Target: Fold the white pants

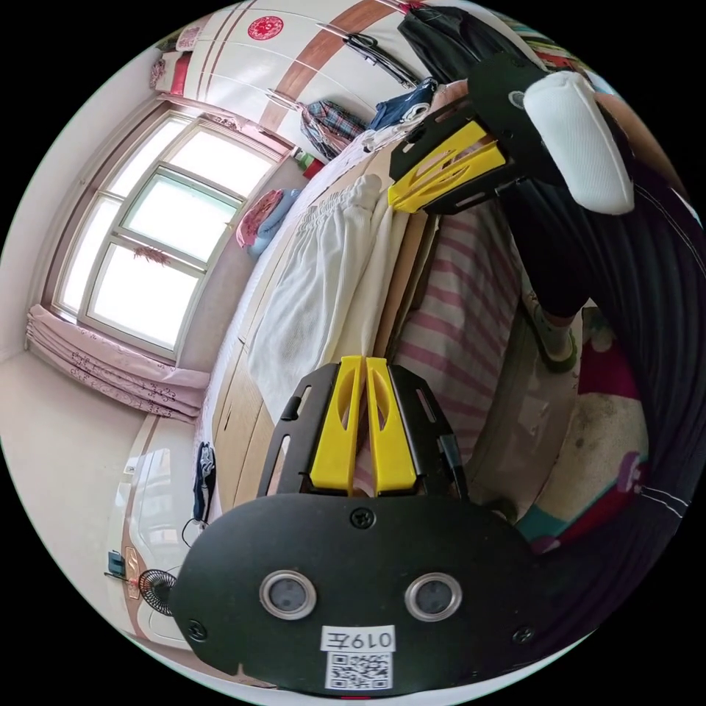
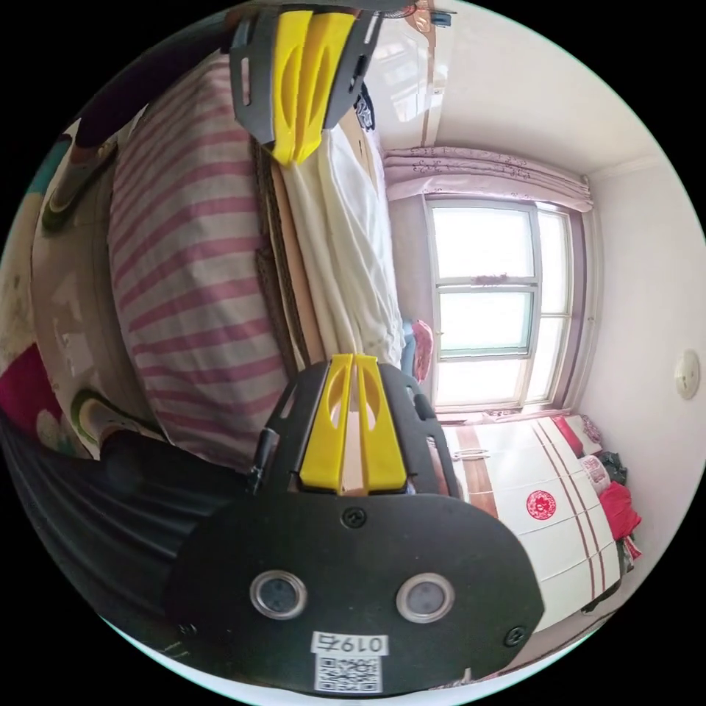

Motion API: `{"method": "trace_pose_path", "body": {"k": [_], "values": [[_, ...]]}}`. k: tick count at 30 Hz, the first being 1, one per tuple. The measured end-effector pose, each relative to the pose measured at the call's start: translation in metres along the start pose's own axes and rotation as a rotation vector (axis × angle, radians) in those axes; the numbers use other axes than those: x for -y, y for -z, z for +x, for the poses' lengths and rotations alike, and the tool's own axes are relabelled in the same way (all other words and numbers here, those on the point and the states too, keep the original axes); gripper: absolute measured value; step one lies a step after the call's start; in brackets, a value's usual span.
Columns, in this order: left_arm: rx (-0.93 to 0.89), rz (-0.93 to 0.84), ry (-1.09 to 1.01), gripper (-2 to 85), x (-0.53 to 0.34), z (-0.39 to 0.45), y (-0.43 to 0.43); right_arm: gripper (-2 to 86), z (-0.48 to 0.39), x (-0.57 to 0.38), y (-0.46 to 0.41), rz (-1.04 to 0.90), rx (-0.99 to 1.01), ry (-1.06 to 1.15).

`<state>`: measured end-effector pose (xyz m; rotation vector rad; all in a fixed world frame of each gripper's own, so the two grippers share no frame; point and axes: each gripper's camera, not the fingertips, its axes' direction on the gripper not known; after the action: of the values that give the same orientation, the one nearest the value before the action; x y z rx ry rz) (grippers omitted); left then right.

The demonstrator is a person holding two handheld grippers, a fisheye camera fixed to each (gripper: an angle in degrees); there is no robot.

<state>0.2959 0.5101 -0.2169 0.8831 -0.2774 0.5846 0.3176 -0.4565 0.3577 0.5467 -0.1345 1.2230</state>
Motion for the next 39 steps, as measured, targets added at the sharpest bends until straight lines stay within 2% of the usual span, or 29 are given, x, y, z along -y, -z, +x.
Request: {"method": "trace_pose_path", "body": {"k": [5,16,19,25,30,34,39], "values": [[-0.004,-0.001,0.009,0.4,0.001,-0.001,0.0,2.2,0.008,-0.006,0.0,-0.02,0.008,0.008],[0.009,-0.009,-0.009,0.7,0.003,0.002,0.001,-0.9,0.009,-0.015,0.013,-0.015,0.052,0.116],[0.021,-0.006,-0.011,0.7,0.003,0.003,0.0,-0.7,0.0,-0.014,0.019,-0.015,-0.034,0.134],[0.003,0.02,0.054,0.7,0.009,-0.007,0.009,0.8,0.004,-0.023,0.036,-0.021,-0.046,0.065],[-0.055,0.158,0.102,0.8,0.029,-0.015,0.027,2.7,0.016,-0.037,0.039,-0.039,-0.01,-0.014],[-0.03,0.153,0.075,0.9,0.065,-0.015,0.016,3.4,0.044,-0.045,0.047,-0.024,0.054,-0.19],[-0.13,0.158,0.059,1.0,0.107,-0.014,-0.01,5.0,0.051,-0.048,0.046,-0.029,0.087,-0.233]]}}
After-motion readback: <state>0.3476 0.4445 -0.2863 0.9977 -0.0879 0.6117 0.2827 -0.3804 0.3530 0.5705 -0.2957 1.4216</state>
